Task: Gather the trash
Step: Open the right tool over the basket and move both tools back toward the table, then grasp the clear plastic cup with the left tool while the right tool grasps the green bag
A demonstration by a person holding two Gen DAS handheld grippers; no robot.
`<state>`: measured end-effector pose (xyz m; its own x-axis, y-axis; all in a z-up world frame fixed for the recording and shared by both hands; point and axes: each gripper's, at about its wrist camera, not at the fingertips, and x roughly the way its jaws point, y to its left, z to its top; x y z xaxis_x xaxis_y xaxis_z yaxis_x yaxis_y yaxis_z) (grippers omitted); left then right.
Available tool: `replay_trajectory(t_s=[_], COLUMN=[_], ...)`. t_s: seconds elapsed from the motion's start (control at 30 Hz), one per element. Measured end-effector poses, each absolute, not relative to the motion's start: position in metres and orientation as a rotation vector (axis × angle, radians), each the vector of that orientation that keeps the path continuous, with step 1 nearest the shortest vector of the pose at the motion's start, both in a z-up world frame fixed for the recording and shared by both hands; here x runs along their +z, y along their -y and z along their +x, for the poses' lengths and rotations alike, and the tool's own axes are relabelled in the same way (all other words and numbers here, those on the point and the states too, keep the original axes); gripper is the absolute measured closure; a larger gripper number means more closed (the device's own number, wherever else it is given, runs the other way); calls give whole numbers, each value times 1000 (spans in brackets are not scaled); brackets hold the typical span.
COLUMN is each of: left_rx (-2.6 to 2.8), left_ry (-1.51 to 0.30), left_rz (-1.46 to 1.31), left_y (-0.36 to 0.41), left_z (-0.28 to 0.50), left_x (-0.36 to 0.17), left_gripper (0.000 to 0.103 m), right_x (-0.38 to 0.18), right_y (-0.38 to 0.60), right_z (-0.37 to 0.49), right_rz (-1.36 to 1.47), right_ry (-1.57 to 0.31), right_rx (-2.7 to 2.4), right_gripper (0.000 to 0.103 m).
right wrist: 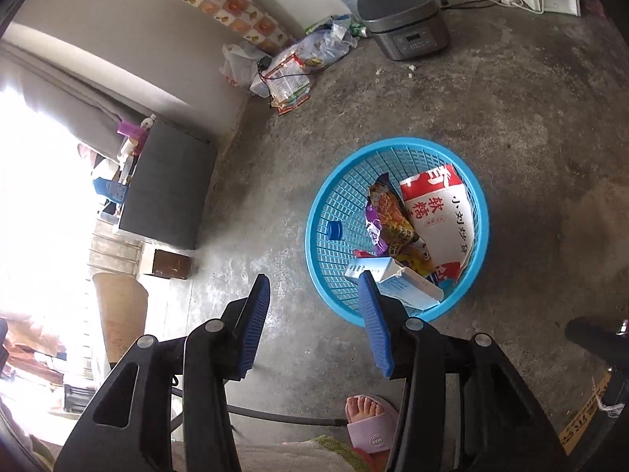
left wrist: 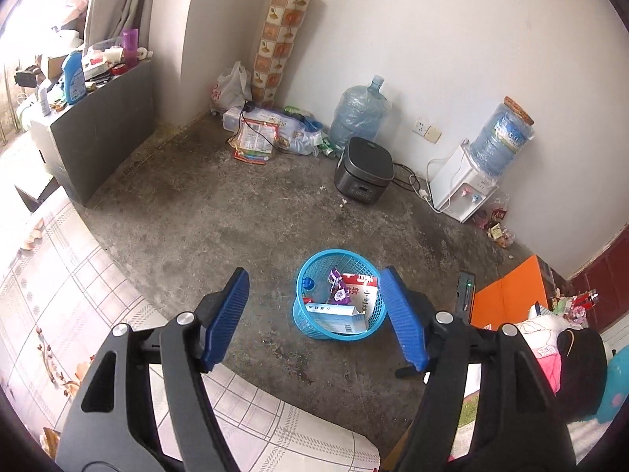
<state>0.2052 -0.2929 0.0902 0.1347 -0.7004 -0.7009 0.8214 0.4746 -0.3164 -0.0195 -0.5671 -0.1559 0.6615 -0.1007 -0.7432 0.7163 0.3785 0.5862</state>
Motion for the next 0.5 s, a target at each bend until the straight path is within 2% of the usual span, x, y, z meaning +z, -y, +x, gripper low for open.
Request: replay_trajectory(t_s=[0.03,0.17,0.23,0.37,0.5], left_rx=[-1098,-1015,-964,-867,-775], left_ry=[-881,-730,-684,-657,-655], left_rz=[136,91,72,31,-7], left_y=[276,204,169,102,42], left_z=[203,188,178,162,148], left_x=[100,131,140,140,124], left_gripper=[33,27,26,25,25], right_x=[-140,-76,-48,-9,7], right_y=[558,512,486,433,376], right_z=[-18,-7,-2,16,31], right_rz=[1003,758,657,598,588], right_ry=[-666,-597,-561,-545,-577], right_rx=[-571,-518,-483,-282,-63], right_gripper=[55,33,24,24,24])
